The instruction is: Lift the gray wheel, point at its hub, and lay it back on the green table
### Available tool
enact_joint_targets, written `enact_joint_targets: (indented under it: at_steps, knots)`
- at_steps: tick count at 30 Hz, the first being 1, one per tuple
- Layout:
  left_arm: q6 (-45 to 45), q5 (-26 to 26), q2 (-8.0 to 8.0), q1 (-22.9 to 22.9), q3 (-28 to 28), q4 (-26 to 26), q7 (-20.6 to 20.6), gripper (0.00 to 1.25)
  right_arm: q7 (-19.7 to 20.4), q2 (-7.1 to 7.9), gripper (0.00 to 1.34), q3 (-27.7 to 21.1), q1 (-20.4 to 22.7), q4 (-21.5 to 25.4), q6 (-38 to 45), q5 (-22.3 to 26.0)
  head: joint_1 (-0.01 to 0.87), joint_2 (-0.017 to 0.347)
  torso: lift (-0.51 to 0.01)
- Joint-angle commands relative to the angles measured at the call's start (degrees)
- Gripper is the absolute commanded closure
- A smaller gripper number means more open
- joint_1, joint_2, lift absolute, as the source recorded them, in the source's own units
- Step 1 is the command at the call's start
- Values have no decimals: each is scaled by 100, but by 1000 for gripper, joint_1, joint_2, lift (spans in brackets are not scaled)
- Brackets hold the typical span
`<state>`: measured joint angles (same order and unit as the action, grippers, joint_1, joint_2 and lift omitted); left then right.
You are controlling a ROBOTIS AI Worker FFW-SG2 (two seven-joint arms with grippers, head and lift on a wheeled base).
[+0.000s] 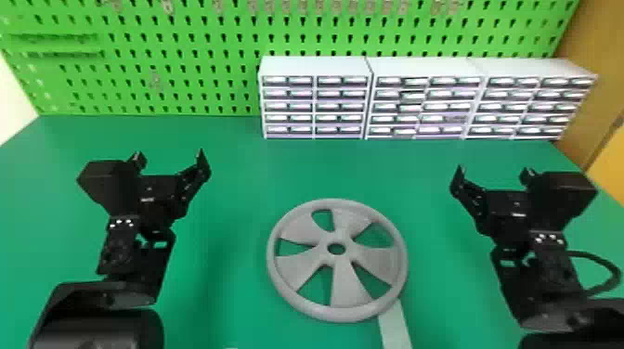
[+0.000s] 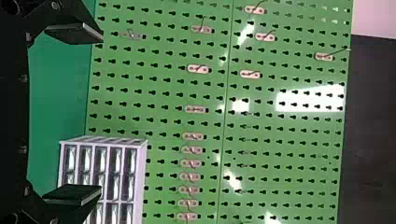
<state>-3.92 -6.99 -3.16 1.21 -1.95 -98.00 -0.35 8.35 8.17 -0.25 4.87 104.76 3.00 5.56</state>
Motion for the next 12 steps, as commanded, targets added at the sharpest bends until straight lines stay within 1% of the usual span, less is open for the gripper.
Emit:
enact_joint_targets:
  at_steps: [1,7,12]
  knots:
    - [5,-12,0,-16,-25,0,0,147,0,-18,162,-28,-3,0,-9,-11,692,48,-93]
    - [5,23,0,-86,-16,9,0,147,0,-53,162,-116,5,0,-36,-20,692,48,-93]
    - [-4,5,0,-59,-16,9,0,147,0,-44,162,-116,5,0,-45,-20,692,48,-93]
